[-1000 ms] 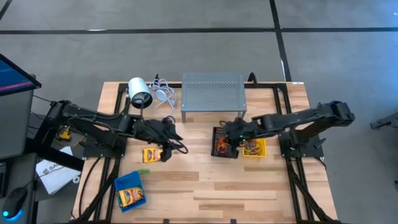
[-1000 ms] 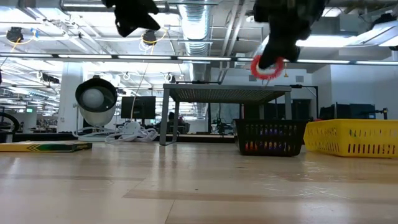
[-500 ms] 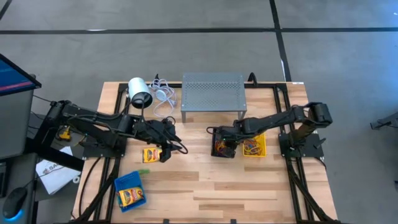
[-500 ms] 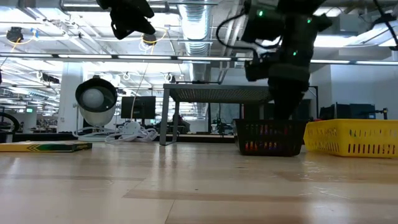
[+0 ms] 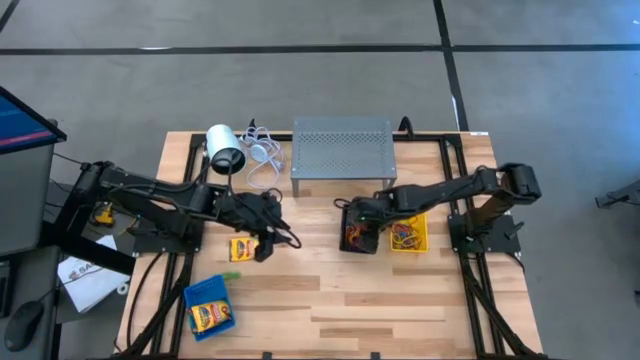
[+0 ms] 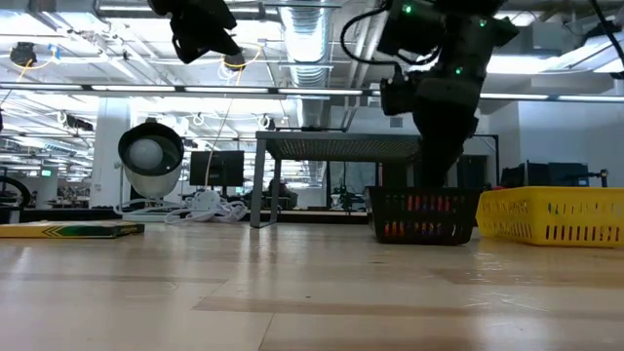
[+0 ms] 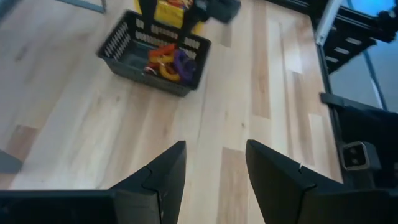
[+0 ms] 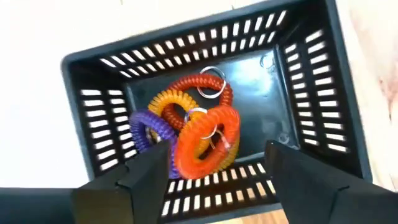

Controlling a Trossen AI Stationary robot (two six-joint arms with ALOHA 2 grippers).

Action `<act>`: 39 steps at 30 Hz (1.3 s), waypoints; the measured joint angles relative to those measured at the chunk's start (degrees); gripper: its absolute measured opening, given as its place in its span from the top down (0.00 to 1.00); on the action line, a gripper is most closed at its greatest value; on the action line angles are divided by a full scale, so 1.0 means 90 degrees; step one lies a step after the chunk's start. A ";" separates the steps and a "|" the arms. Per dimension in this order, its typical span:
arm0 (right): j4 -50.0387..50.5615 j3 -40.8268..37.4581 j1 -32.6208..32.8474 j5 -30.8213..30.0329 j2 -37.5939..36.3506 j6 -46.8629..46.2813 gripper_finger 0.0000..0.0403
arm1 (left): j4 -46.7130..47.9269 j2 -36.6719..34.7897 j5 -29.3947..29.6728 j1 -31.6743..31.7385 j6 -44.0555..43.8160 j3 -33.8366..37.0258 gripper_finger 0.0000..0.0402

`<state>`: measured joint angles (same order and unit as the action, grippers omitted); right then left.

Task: Pick & Place Office Desk Supplies
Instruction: Put the orange spring keychain into the black basket, then put the green spring keychain into the black basket

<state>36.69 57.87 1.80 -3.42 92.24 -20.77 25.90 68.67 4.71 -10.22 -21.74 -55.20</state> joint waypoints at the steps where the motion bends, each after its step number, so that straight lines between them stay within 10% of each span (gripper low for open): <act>1: 0.0000 0.0000 0.0000 0.0002 -0.0065 -0.0006 0.36 | 0.0029 -0.0018 -0.0079 0.0000 0.0002 0.0000 0.59; 29: -0.0299 0.0002 0.0006 -0.0265 -0.2405 0.0026 0.37 | 0.3658 0.1597 -0.0893 -0.1099 -0.0459 0.0002 0.59; 39: -0.0292 0.0002 0.0136 -0.0290 -0.2499 0.0040 0.37 | 0.4166 0.2477 -0.2196 -0.1549 -0.0813 0.0000 0.59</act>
<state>34.06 57.89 3.03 -6.03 69.75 -20.41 63.39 90.96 -15.05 -24.16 -29.05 -55.20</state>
